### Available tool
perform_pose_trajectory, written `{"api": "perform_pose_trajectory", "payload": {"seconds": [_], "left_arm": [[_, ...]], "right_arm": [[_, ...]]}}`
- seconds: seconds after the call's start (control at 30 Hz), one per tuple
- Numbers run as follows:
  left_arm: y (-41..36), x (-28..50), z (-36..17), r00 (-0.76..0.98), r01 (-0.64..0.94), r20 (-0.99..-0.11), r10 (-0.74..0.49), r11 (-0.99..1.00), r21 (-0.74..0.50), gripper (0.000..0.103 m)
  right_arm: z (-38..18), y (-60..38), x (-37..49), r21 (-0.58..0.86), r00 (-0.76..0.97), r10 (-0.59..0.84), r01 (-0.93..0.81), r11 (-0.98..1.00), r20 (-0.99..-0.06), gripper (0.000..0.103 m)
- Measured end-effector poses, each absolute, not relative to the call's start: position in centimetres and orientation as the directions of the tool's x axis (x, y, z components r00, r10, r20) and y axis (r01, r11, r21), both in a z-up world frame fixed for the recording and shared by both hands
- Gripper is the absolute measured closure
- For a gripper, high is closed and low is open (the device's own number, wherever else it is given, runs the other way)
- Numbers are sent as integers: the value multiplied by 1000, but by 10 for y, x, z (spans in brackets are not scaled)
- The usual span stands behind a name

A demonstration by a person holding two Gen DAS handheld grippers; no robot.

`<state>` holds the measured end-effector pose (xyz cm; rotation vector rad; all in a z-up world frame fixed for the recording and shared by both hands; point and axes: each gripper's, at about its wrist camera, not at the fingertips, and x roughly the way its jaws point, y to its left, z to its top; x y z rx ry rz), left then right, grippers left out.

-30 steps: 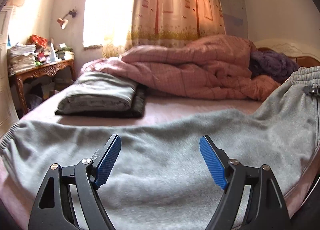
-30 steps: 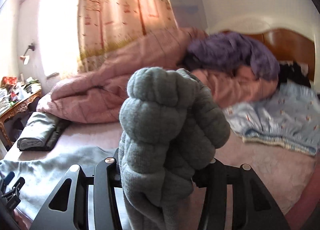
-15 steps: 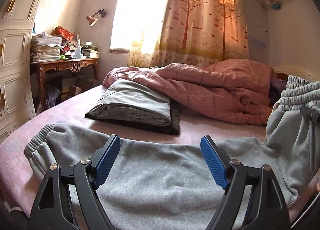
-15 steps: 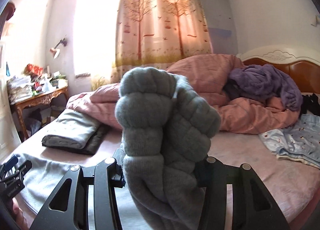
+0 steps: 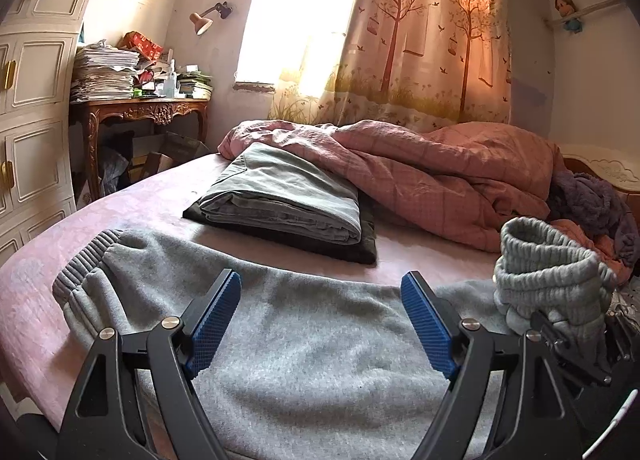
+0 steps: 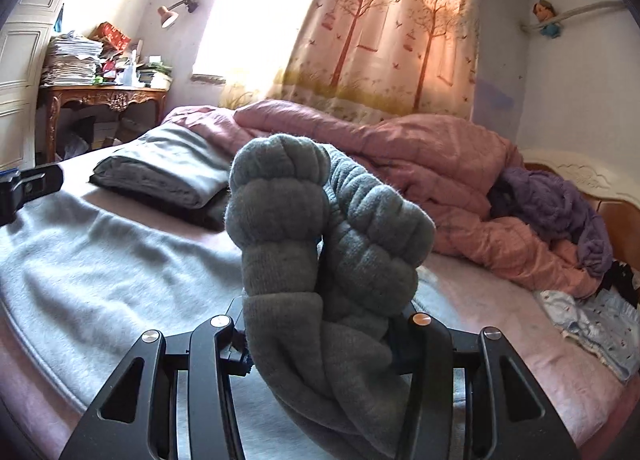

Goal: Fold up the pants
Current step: 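Carry the ribbed cuffs over the pants with the right gripper and release onto the waistband, then press the laid ribbed cuffs flat with the left gripper and release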

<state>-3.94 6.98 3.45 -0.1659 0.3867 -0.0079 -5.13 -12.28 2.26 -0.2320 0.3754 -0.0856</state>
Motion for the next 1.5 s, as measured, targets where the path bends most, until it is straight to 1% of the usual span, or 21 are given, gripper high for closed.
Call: {"api": "perform_pose_trajectory", "payload": {"seconds": [0.07,0.13,0.17,0.3,0.43,0.47,0.5,0.53,0.57,0.63,0.77,0.87,0.93,1.03,1.13,1.2,1.3,1.37,1.43,1.47,1.5], "left_arm": [[68,-39,33,925,-17,-379,-43,988,-154,22],[66,-40,33,924,-15,-380,-41,990,-143,22],[65,-40,32,924,-15,-381,-40,990,-139,22],[59,-38,29,919,-4,-392,-51,990,-138,22],[53,-37,28,916,4,-399,-54,992,-124,22],[52,-37,27,916,5,-399,-52,993,-118,22],[51,-37,27,916,5,-398,-49,994,-112,22],[51,-37,27,916,1,-398,-43,994,-107,22],[52,-37,27,916,-5,-398,-38,994,-105,22],[55,-36,27,915,-12,-401,-37,993,-117,22],[62,-35,27,910,-9,-411,-54,989,-150,22],[62,-34,26,902,21,-423,-87,987,-159,22],[59,-29,22,870,109,-453,-192,973,-203,22],[49,-21,11,767,262,-489,-417,897,-355,22],[27,-16,-1,661,354,-493,-567,814,-461,22],[8,-20,-3,647,382,-497,-578,810,-445,22],[-11,-29,2,684,399,-469,-559,825,-401,19],[-16,-31,6,694,402,-450,-562,821,-406,12],[-21,-35,10,698,416,-433,-571,815,-404,7],[-23,-34,10,704,412,-439,-559,824,-390,1],[-28,-33,9,706,404,-455,-543,836,-371,1]], "right_arm": [[12,-125,-47,-176,909,-86,14,984,-407,54],[0,-136,-41,-55,882,-19,-8,998,-470,54],[-5,-140,-40,-25,878,-4,-9,1000,-479,54],[-15,-130,-46,-89,892,-36,-5,996,-451,54],[-15,-125,-42,-99,895,-50,7,995,-443,53],[-12,-127,-41,-93,895,-45,4,996,-444,49],[-11,-128,-40,-71,894,-21,-12,997,-447,41],[-6,-135,-44,4,898,64,-69,998,-436,20],[-4,-139,-45,81,893,141,-117,990,-428,17],[1,-140,-43,161,879,210,-154,975,-428,17],[4,-127,-44,97,890,182,-155,983,-418,17],[7,-137,-51,131,893,186,-144,981,-410,17],[16,-152,-64,146,912,166,-119,982,-374,17],[32,-180,-83,125,942,99,-61,990,-322,16],[42,-214,-97,94,950,-1,32,995,-312,16],[41,-238,-104,98,944,-54,91,991,-325,16],[32,-276,-105,143,919,-110,176,974,-378,16],[21,-296,-98,193,895,-86,187,963,-438,16],[4,-308,-87,245,858,-9,156,957,-514,16],[-2,-309,-84,262,847,18,145,954,-532,16],[-8,-311,-83,283,839,47,129,950,-542,16]]}}
